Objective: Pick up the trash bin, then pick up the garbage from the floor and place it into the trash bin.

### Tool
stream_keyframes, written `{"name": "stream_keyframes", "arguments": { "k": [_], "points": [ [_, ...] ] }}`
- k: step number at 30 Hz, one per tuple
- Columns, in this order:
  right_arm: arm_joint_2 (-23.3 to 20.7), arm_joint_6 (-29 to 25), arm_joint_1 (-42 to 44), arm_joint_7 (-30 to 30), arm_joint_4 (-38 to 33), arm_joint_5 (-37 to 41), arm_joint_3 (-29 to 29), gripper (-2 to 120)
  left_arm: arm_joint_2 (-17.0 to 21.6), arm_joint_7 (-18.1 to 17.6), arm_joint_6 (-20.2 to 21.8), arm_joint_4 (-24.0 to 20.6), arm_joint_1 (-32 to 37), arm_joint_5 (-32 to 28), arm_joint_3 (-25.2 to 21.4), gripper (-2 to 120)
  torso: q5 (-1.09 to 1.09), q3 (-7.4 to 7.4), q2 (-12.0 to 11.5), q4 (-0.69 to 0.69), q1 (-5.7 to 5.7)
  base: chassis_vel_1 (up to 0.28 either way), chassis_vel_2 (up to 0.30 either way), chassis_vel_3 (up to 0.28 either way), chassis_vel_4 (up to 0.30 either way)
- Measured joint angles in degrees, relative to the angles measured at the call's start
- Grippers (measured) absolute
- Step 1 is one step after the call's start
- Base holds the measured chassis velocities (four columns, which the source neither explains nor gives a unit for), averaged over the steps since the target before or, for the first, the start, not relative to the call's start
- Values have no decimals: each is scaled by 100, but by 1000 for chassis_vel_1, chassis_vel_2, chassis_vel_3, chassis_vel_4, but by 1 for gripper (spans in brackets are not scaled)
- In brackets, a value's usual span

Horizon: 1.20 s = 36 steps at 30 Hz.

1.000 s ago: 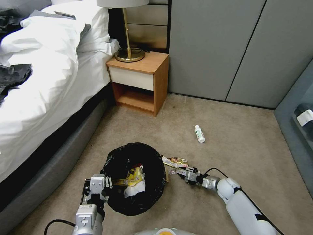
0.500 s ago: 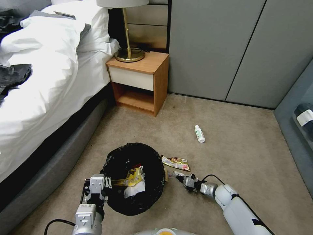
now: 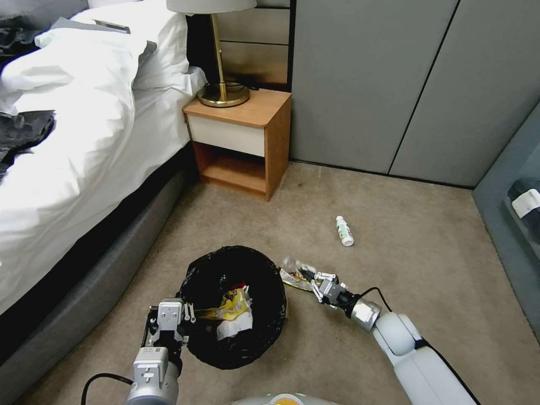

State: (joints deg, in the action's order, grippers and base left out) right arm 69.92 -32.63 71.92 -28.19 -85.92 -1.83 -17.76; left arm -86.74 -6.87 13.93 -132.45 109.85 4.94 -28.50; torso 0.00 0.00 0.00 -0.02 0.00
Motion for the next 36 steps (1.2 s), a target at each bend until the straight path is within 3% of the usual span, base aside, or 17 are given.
{"name": "stream_keyframes", "arguments": {
  "k": [9, 15, 23, 26, 36],
  "points": [
    [-163, 321, 518, -143, -1883, 1551, -20, 0, 46, 4, 14, 32, -20, -57, 12, 1, -1, 0, 0, 3, 0, 0, 0, 0, 0],
    [-545, 663, 930, 99, -2766, 2125, 624, 0, 50, 6, 17, 47, -36, -61, 60, 1, 0, 0, 0, 2, 0, 0, 0, 0, 0],
    [-822, 815, 1071, 520, -2947, 2040, 1371, 0, 65, 10, 22, 47, -51, -68, 81, 1, 0, 0, 0, 2, 0, 0, 0, 0, 0],
    [-815, 884, 898, 660, -2625, 1770, 1748, 0, 51, 13, 23, 47, -54, -53, 123, 1, 0, 1, 0, 2, 0, 0, 0, 0, 0],
    [-570, 1064, 573, 798, -1998, 1466, 2239, 0, 28, 13, 24, 37, -52, -26, 160, 1, 0, 1, 0, 2, 0, 0, 0, 0, 0]
  ]
}}
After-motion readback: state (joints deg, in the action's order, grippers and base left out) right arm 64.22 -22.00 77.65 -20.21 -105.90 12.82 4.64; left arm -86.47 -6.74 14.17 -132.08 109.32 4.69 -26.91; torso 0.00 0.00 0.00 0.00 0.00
